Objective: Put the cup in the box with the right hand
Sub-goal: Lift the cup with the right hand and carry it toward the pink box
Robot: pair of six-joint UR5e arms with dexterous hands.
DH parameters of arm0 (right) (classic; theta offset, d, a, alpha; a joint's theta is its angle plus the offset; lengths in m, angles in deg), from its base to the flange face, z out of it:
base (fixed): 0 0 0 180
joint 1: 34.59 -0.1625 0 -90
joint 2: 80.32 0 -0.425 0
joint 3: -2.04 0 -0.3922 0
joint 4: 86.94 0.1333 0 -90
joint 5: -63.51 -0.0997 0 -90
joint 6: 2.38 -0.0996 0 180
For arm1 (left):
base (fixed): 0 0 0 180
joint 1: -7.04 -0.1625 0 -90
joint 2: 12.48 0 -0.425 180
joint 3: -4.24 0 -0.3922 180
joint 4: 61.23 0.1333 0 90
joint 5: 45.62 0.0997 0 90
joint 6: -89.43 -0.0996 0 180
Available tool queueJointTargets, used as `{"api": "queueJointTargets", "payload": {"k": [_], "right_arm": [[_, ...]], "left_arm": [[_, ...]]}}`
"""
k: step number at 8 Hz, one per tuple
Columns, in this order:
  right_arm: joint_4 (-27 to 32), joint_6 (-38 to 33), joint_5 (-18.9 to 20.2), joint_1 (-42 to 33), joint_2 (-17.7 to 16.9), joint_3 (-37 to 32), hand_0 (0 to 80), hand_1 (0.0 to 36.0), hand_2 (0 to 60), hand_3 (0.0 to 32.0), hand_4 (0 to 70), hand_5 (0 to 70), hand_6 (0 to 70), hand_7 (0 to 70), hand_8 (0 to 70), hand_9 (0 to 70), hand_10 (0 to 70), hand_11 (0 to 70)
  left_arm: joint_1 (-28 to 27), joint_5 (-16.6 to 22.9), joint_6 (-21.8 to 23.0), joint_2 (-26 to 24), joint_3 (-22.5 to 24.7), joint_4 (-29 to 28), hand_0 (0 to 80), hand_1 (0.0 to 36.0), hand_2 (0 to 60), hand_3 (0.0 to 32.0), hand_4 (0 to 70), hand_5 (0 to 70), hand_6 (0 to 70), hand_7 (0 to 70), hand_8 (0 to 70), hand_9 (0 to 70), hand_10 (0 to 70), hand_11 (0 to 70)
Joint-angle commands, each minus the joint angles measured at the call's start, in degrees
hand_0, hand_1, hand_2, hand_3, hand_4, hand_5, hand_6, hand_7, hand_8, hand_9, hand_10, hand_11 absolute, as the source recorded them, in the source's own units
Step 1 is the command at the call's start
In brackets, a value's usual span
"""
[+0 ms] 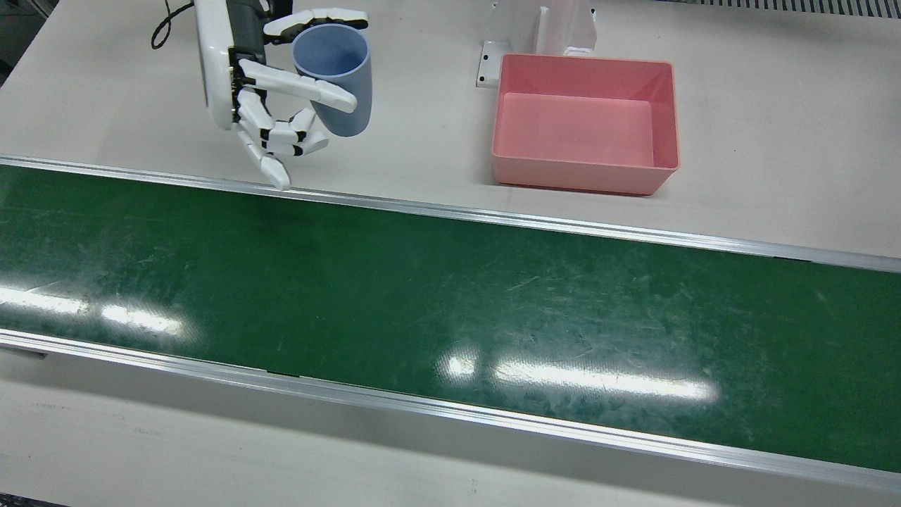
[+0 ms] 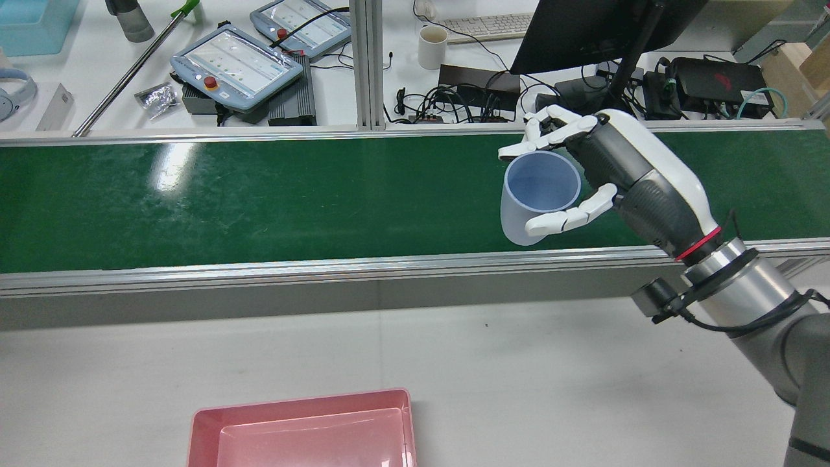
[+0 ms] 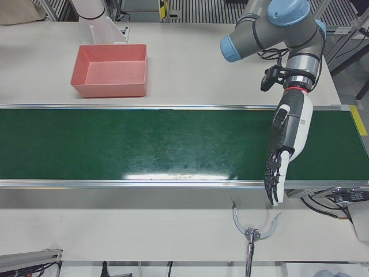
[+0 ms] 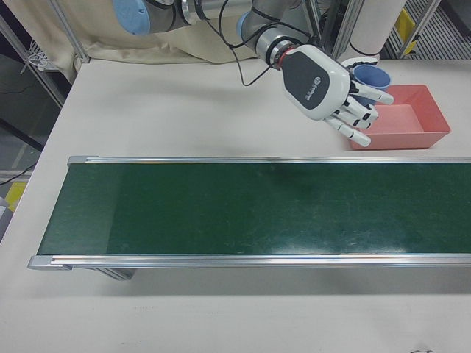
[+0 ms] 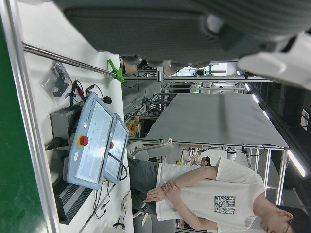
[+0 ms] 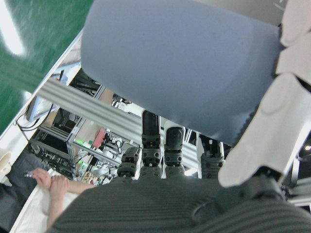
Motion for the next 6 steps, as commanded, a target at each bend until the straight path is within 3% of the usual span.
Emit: {"api": "queueJointTargets", "payload": {"k": [1, 2, 4, 6], "right_arm": [[0.49, 13.85, -8.85, 18.73, 5.96, 1.25, 49.7, 6.5, 12.6, 0.0, 70.0, 0.9, 21.6, 70.0, 24.8, 48.8, 10.1, 13.4], [1.37, 18.16, -12.11, 23.57, 7.46, 1.07, 49.6, 5.9, 11.0, 0.0, 70.0, 0.8, 21.6, 70.0, 25.0, 49.1, 10.6, 14.1], [7.58, 24.86, -14.95, 29.22, 7.65, -1.45, 48.7, 5.0, 11.6, 0.0, 70.0, 0.6, 21.3, 70.0, 24.9, 48.8, 11.9, 15.9], [14.43, 25.24, -16.19, 31.52, 8.79, -10.39, 48.4, 5.1, 13.0, 0.0, 70.0, 0.5, 21.0, 70.0, 24.1, 47.7, 12.0, 16.0]], "left_arm": [[0.0, 0.03, 0.0, 0.0, 0.0, 0.0, 0.0, 0.0, 0.0, 0.0, 0.0, 0.0, 0.0, 0.0, 0.0, 0.0, 0.0, 0.0], [0.0, 0.03, 0.0, 0.0, 0.0, 0.0, 0.0, 0.0, 0.0, 0.0, 0.0, 0.0, 0.0, 0.0, 0.0, 0.0, 0.0, 0.0], [0.09, 0.03, 0.0, 0.0, 0.0, 0.0, 0.0, 0.0, 0.0, 0.0, 0.0, 0.0, 0.0, 0.0, 0.0, 0.0, 0.0, 0.0], [0.0, 0.03, 0.0, 0.0, 0.0, 0.0, 0.0, 0.0, 0.0, 0.0, 0.0, 0.0, 0.0, 0.0, 0.0, 0.0, 0.0, 0.0]]}}
